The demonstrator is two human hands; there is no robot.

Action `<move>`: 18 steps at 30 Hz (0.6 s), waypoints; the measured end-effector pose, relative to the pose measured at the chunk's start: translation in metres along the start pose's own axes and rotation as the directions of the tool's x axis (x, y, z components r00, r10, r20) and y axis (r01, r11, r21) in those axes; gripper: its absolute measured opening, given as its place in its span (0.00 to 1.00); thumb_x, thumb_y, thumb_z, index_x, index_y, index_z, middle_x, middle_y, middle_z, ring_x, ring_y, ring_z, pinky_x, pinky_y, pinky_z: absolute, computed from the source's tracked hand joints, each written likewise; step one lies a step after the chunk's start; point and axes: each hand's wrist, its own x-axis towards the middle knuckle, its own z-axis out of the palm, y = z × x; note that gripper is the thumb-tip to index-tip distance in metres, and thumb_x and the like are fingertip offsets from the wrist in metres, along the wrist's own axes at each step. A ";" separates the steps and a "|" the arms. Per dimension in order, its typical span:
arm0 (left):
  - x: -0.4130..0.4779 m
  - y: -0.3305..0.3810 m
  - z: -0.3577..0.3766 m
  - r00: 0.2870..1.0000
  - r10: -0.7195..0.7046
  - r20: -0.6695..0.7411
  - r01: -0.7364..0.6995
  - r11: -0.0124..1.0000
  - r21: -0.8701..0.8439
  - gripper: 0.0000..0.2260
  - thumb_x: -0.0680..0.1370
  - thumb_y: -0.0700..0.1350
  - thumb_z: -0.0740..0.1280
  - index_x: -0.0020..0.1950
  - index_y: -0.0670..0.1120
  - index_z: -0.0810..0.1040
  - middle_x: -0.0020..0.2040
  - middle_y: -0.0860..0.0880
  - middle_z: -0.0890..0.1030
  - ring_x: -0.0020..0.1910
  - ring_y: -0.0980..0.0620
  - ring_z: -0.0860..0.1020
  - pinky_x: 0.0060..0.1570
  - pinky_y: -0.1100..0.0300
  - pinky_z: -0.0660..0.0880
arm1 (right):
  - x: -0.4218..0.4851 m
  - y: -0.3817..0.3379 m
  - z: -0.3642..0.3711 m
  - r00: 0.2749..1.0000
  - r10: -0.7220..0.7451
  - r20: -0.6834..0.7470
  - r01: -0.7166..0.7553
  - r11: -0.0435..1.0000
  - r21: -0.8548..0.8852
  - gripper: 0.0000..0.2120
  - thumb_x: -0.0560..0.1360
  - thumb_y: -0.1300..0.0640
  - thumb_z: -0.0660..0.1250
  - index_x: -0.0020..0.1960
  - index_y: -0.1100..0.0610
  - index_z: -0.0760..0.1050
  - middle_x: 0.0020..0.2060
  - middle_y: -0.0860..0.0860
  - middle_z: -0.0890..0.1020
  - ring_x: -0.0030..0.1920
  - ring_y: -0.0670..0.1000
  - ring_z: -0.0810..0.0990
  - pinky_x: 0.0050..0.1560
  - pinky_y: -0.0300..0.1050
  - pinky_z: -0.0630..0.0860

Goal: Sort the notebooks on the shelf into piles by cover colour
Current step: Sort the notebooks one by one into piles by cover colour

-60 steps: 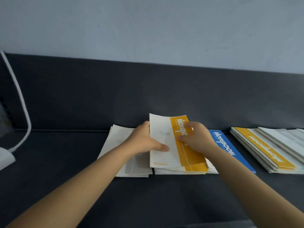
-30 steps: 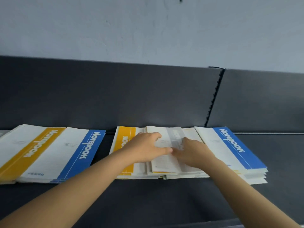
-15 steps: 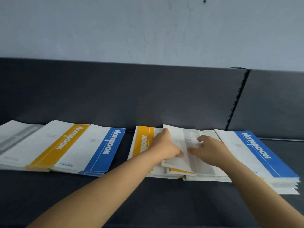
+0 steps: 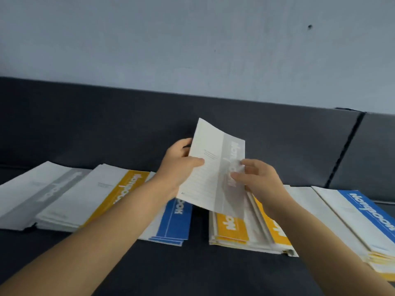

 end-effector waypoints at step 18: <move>0.046 -0.059 -0.386 0.963 -0.222 0.154 -0.033 0.471 0.881 0.35 0.62 0.66 0.69 0.64 0.51 0.70 0.59 0.51 0.71 0.59 0.51 0.67 0.55 0.57 0.71 | -0.048 -0.103 0.385 0.918 -0.063 0.390 0.335 0.651 -0.682 0.17 0.77 0.49 0.63 0.59 0.60 0.74 0.59 0.54 0.76 0.63 0.53 0.71 0.53 0.38 0.67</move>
